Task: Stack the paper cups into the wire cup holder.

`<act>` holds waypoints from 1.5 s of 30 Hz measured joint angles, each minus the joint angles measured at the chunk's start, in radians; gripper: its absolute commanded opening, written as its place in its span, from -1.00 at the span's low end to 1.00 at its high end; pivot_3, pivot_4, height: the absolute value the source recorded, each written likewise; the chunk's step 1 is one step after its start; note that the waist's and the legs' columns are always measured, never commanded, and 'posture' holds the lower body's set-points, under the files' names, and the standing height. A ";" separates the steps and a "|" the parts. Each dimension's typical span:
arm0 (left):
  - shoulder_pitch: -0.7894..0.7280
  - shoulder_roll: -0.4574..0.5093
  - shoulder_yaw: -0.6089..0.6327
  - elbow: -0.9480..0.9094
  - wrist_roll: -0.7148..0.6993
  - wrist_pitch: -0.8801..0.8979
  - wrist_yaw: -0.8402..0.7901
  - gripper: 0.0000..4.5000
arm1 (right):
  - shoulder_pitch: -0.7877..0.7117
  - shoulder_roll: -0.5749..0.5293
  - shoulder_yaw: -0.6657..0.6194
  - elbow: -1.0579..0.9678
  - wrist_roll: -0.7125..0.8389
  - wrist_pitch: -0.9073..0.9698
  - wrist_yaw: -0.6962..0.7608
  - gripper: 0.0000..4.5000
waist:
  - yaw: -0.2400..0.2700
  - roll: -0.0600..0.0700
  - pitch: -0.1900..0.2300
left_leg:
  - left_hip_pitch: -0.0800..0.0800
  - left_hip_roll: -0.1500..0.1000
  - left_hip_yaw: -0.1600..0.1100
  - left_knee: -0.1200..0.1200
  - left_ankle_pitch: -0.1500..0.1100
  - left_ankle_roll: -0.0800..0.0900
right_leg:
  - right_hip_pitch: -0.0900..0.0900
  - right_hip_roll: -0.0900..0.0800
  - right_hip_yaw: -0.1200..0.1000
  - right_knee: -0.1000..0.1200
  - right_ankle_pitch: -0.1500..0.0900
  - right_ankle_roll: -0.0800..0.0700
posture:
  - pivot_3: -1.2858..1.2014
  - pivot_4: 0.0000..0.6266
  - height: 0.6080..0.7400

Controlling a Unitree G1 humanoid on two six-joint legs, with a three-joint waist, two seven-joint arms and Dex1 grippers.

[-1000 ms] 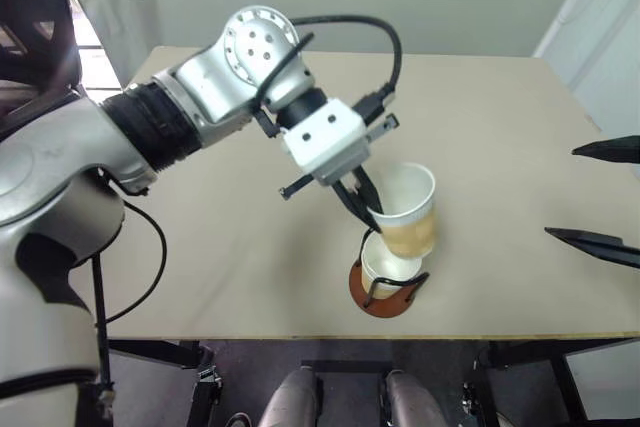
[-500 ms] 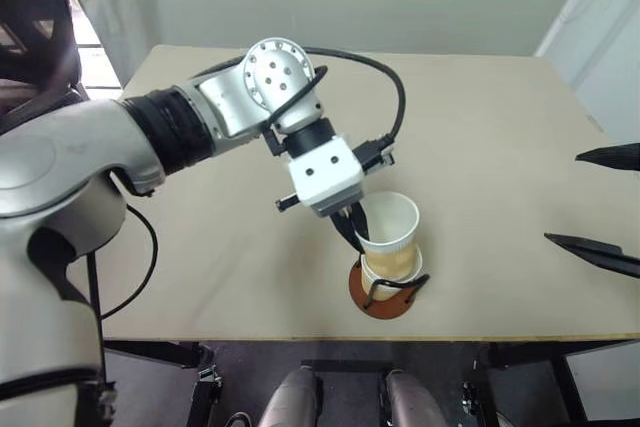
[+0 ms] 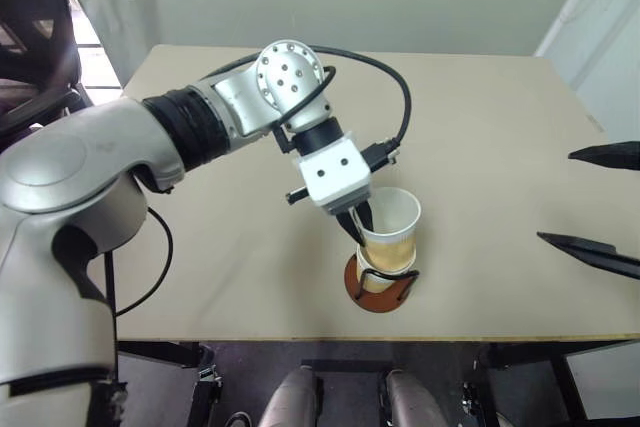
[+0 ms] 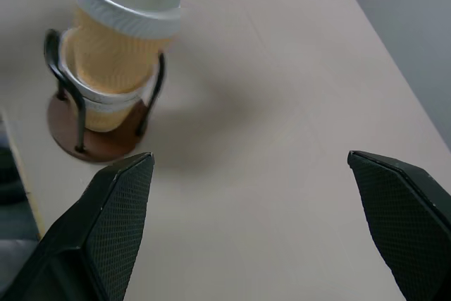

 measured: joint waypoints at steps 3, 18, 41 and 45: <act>0.004 -0.004 0.009 0.000 0.002 0.005 0.000 0.05 | -0.040 0.004 -0.017 -0.010 0.087 0.016 -0.021 1.00 | 0.001 0.000 0.000 | 0.000 0.000 0.000 0.000 0.002 -0.003 | 0.000 0.000 0.000 0.000 0.000 0.000 | 0.03 -0.52 1.00; 0.062 -0.067 0.238 0.125 0.044 0.058 -0.001 0.99 | -0.034 -0.002 0.060 -0.006 0.157 -0.016 -0.111 1.00 | 0.000 0.000 0.000 | 0.000 0.000 0.000 0.000 -0.001 0.002 | -0.001 0.000 -0.001 0.000 0.001 0.001 | 0.03 -0.52 1.00; 1.236 0.585 1.384 -0.352 0.190 0.873 0.316 0.99 | -0.277 -0.032 0.644 0.486 -0.110 -0.491 0.126 1.00 | -0.023 0.003 -0.002 | 0.003 0.003 0.002 -0.002 0.010 -0.013 | -0.002 0.004 0.000 0.002 -0.007 -0.012 | 0.03 -0.52 1.00; 1.401 0.587 1.579 -0.481 0.186 0.968 0.382 0.99 | -0.401 0.011 0.793 0.549 -0.151 -0.536 0.162 1.00 | -0.025 0.002 -0.002 | 0.007 0.004 0.001 -0.003 0.012 -0.015 | -0.001 0.005 0.001 0.004 -0.005 -0.018 | 0.03 -0.52 1.00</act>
